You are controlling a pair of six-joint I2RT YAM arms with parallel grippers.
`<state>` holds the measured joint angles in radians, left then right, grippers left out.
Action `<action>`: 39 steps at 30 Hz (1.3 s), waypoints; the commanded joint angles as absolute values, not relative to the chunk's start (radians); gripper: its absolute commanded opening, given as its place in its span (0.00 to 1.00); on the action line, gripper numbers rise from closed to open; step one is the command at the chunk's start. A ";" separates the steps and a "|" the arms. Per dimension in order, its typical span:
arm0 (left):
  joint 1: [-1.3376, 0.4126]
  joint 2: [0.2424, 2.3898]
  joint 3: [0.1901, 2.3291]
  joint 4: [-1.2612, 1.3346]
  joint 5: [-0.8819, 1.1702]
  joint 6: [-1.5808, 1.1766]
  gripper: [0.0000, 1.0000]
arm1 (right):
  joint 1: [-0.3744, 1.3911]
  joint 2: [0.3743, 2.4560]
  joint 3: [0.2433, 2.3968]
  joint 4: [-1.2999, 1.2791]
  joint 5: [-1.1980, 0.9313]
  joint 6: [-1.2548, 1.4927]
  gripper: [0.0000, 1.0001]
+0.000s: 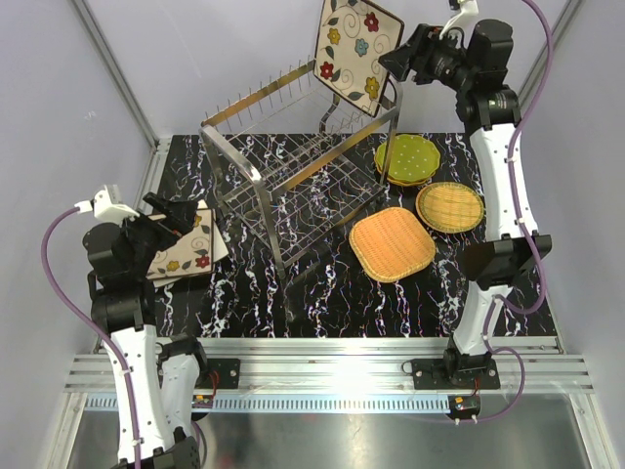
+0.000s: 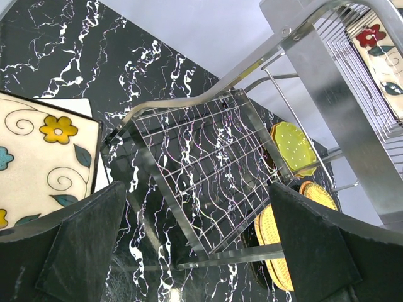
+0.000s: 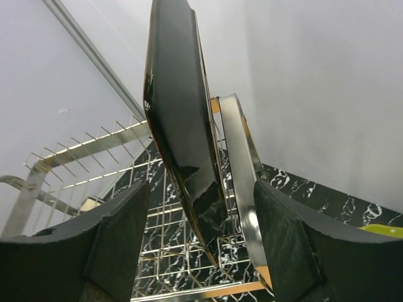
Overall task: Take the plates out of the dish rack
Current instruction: Grab a plate with the right arm
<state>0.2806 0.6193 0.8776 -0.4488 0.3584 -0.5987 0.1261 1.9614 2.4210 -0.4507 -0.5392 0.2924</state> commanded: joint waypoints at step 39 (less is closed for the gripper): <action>0.278 0.635 0.940 -0.393 0.390 -0.578 0.99 | 0.279 1.879 2.209 -0.108 -0.241 -0.038 0.00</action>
